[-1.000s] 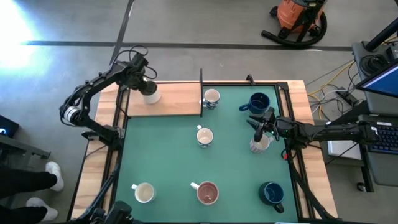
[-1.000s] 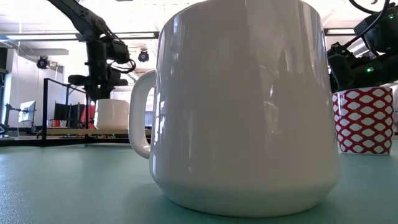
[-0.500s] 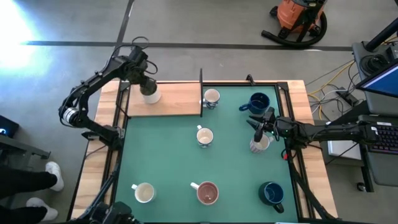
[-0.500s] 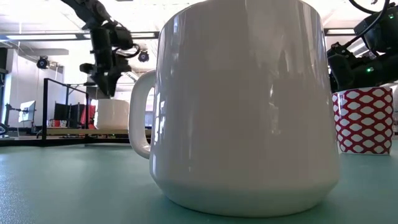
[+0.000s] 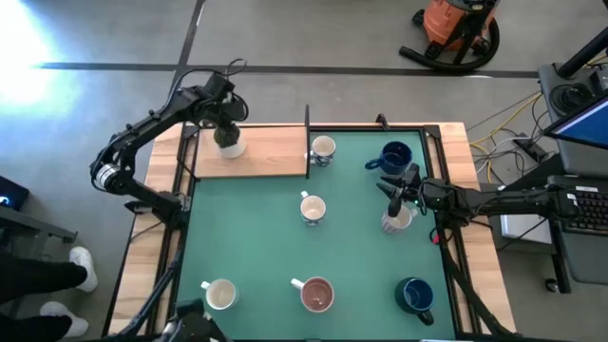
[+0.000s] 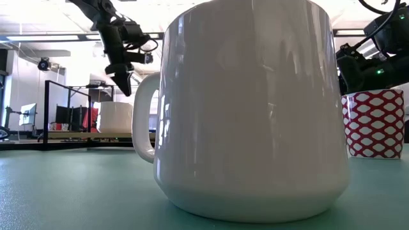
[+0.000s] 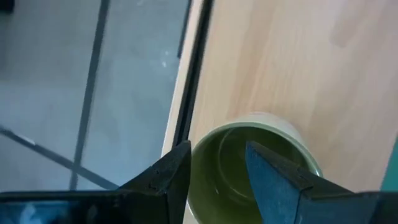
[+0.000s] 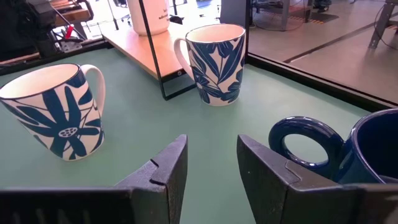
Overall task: Place coffee mugs
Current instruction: Put the white-green mug on the shelf
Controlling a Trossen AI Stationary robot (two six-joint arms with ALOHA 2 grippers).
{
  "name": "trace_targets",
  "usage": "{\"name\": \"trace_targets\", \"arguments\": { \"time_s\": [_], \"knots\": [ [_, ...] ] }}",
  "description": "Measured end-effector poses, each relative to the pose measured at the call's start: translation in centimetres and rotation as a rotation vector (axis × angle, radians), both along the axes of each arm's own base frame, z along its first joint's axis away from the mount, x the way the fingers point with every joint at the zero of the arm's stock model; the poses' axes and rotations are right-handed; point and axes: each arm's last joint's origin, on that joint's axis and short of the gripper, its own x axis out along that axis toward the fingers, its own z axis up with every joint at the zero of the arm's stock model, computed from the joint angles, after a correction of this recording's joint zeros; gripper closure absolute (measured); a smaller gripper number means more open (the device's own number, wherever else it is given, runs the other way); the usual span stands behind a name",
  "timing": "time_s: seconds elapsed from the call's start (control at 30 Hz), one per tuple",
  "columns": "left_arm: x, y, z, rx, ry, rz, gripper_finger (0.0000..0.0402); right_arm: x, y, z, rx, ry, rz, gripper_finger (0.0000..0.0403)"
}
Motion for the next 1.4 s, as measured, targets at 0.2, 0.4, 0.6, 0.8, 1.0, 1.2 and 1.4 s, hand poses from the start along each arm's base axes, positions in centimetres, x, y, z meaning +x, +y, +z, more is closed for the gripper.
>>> {"name": "trace_targets", "arguments": {
  "time_s": [0.2, 0.4, 0.6, 0.8, 1.0, 1.2, 1.4],
  "knots": [
    [0.4, 0.6, -1.2, -0.035, 0.035, -0.008, 0.0265, 0.0, 0.0, 0.0, -0.001, 0.000, 0.000, 0.0275],
    [0.9, 1.4, -2.6, -0.070, 0.075, 0.032, 0.0268, 0.0, 0.0, 0.0, -0.001, 0.001, 0.000, 0.0275],
    [1.4, 2.2, -3.1, -0.057, 0.089, 0.044, 0.0272, 0.0, 0.0, 0.0, 0.000, 0.000, 0.000, 0.0275],
    [2.0, 3.0, -3.7, -0.033, 0.076, 0.044, 0.0272, 0.0, 0.0, 0.0, -0.001, 0.000, 0.000, 0.0275],
    [1.4, 2.2, -3.2, -0.076, 0.075, 0.085, 0.0272, 0.0, 0.0, 0.0, -0.001, 0.000, 0.000, 0.0275],
    [0.8, 1.3, -2.6, -0.099, 0.080, 0.095, 0.0272, 0.0, 0.0, 0.0, 0.000, 0.000, 0.000, 0.0275],
    [0.8, 1.3, -2.1, -0.058, 0.079, 0.039, 0.0272, 0.0, 0.0, 0.0, 0.000, 0.000, 0.000, 0.0275]
  ]
}}
